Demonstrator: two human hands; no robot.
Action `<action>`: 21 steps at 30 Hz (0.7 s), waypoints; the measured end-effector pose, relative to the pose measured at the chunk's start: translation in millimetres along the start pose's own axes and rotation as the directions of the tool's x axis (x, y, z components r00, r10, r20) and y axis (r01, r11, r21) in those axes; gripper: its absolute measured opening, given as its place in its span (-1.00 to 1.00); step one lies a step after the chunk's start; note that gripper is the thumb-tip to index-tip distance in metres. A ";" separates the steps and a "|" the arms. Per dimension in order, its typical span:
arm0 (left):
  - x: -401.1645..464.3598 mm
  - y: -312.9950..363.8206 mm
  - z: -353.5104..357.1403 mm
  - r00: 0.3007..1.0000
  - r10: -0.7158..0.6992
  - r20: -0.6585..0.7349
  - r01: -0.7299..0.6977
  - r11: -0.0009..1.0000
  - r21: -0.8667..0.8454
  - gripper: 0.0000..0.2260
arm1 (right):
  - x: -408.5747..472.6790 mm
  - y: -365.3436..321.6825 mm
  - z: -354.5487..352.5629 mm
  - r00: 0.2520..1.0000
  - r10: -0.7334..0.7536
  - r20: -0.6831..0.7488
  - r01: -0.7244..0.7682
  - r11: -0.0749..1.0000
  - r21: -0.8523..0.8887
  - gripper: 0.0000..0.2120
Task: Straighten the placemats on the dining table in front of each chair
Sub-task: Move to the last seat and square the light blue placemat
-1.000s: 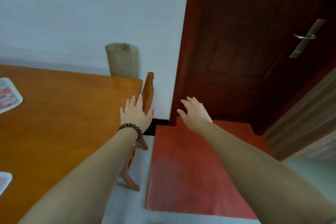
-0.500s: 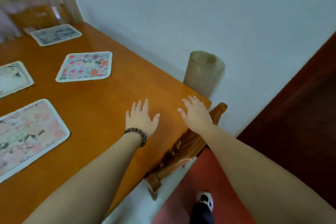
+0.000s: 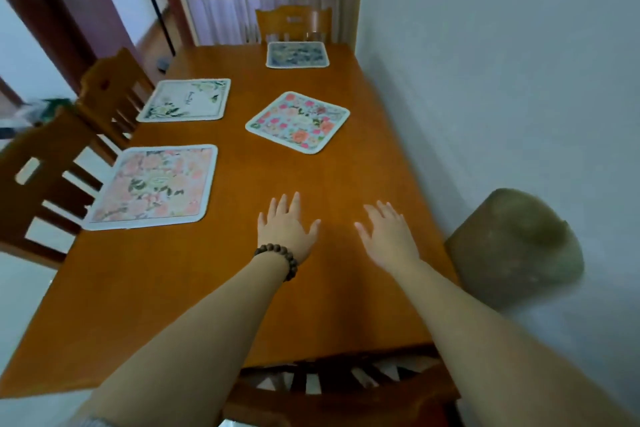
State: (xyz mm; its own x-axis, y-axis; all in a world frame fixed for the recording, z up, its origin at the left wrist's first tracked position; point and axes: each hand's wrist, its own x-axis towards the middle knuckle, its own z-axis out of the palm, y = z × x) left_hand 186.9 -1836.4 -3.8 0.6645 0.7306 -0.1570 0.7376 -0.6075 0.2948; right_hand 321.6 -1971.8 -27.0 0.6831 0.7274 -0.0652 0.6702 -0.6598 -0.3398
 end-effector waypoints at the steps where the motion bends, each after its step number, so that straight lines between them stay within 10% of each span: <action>1: 3.7 0.2 0.9 1.000 -0.019 -0.016 0.019 1.000 -0.004 -0.36 | 7.1 0.7 0.3 1.000 -0.021 0.015 0.021 1.000 0.006 -0.48; 21: 221.6 -25.8 23.2 0.996 -0.051 -0.076 0.050 0.999 -0.015 -0.30 | 230.9 -39.9 55.2 0.997 -0.032 0.071 0.019 0.983 0.180 -0.47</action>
State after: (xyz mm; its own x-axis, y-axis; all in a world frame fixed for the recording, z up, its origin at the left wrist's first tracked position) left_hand 317.9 -1666.1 -68.0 0.6146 0.7826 -0.0994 0.7683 -0.5653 0.3003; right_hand 436.6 -1767.2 -80.2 0.6390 0.7597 -0.1205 0.6198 -0.6012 -0.5044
